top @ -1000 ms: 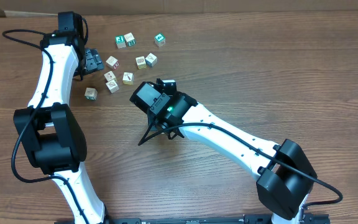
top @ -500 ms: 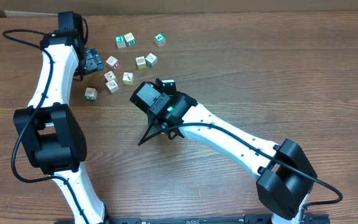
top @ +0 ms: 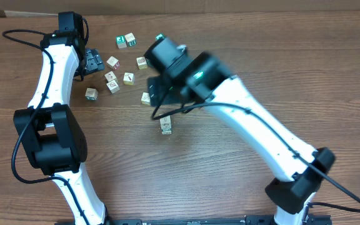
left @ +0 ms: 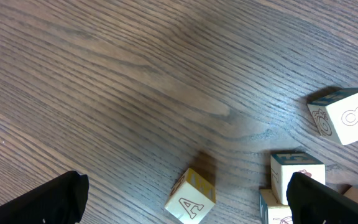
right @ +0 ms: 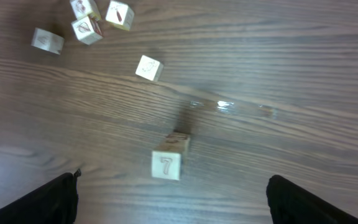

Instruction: Form a tower

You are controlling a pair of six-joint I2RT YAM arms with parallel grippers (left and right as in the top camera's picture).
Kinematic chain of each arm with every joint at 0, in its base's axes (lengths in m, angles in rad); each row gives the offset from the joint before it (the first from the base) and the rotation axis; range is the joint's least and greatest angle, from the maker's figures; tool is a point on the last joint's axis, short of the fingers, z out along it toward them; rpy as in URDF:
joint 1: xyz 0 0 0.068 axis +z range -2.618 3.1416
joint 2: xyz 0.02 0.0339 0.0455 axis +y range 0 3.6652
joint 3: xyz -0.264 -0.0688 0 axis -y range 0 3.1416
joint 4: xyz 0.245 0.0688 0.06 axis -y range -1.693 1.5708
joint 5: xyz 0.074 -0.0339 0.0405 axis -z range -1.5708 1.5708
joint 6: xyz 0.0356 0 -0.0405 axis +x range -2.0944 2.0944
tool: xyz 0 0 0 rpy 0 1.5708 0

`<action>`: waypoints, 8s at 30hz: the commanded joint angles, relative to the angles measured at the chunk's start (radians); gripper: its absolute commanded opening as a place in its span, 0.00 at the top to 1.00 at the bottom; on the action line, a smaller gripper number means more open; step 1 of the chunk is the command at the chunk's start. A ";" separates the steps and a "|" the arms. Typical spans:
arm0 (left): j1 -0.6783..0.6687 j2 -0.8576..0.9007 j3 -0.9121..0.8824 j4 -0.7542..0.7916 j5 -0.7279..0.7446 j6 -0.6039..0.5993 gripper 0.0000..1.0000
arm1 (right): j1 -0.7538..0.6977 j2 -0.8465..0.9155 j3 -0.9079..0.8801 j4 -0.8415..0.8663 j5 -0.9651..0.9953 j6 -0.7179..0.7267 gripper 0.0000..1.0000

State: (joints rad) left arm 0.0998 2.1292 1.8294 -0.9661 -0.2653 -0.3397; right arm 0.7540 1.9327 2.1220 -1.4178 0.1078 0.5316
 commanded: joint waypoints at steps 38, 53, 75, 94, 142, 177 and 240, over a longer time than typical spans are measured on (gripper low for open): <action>-0.003 0.010 0.005 -0.002 0.004 0.011 0.00 | 0.077 0.177 -0.251 0.177 -0.042 0.100 0.00; -0.003 0.010 0.005 -0.002 0.004 0.011 0.00 | 0.075 0.179 -0.340 0.262 0.012 0.101 0.17; -0.003 0.010 0.005 -0.002 0.004 0.011 0.00 | 0.087 0.179 -0.356 0.295 0.005 0.173 0.33; -0.003 0.010 0.005 -0.002 0.004 0.011 0.00 | 0.114 0.180 -0.356 0.295 0.050 0.202 0.41; -0.003 0.010 0.005 -0.002 0.004 0.011 0.01 | 0.114 0.212 -0.356 0.294 0.049 0.206 0.64; -0.003 0.010 0.005 -0.002 0.004 0.011 0.01 | 0.114 0.211 -0.344 0.291 0.049 0.223 0.31; -0.003 0.010 0.005 -0.002 0.004 0.011 0.01 | -0.782 0.210 0.121 -0.068 0.161 0.088 0.00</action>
State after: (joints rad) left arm 0.0998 2.1292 1.8294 -0.9661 -0.2653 -0.3397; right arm -0.0257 2.1372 2.2253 -1.4887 0.2546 0.6243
